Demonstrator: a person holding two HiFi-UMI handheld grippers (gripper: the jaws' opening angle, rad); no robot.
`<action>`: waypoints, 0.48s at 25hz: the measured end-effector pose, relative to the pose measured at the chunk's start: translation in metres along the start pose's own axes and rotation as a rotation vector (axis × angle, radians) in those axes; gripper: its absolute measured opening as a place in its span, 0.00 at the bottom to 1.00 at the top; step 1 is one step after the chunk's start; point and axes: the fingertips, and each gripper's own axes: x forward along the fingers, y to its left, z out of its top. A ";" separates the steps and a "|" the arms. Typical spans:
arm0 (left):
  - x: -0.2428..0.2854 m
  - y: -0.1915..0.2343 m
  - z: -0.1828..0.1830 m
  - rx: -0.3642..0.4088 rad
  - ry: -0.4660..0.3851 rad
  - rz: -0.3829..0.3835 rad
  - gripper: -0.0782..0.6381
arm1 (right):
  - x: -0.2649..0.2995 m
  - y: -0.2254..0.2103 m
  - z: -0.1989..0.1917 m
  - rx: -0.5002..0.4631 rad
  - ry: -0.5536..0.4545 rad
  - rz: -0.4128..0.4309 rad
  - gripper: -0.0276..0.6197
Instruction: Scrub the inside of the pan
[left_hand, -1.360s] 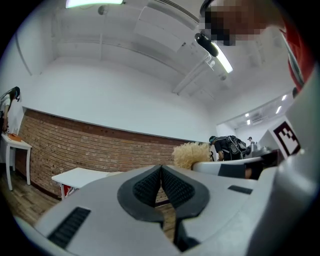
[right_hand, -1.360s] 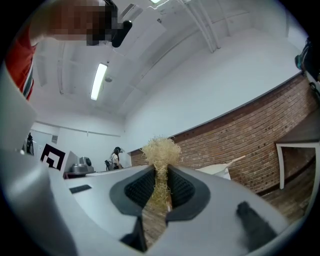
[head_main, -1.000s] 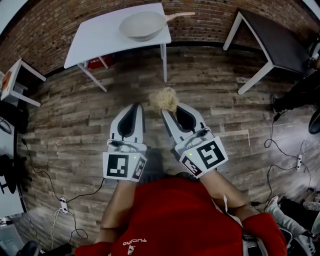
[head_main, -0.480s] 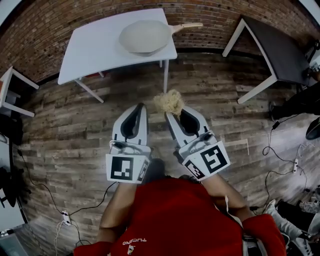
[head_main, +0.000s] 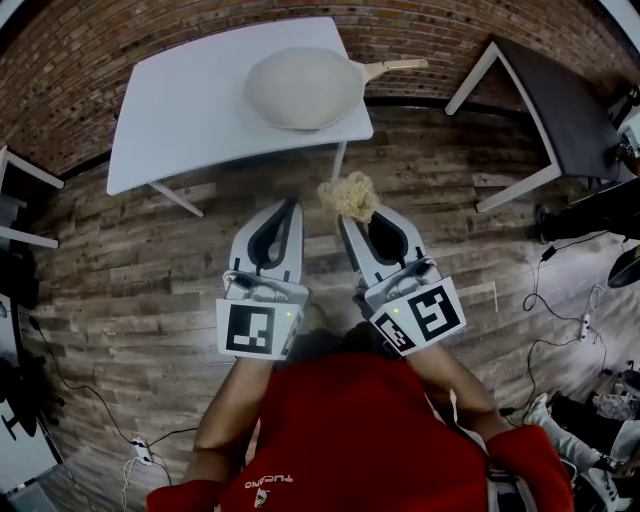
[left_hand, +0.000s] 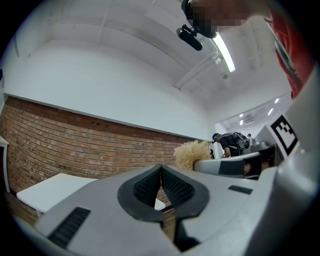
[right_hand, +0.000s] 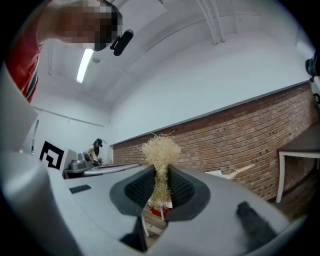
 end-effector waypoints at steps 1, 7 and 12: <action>0.004 0.006 0.000 -0.004 -0.004 -0.003 0.13 | 0.007 -0.002 0.000 -0.003 0.001 -0.004 0.16; 0.024 0.032 -0.004 -0.045 -0.006 -0.009 0.13 | 0.035 -0.011 0.003 -0.018 0.001 -0.019 0.16; 0.045 0.047 -0.007 -0.056 -0.011 0.007 0.13 | 0.055 -0.027 -0.003 -0.011 0.014 -0.024 0.16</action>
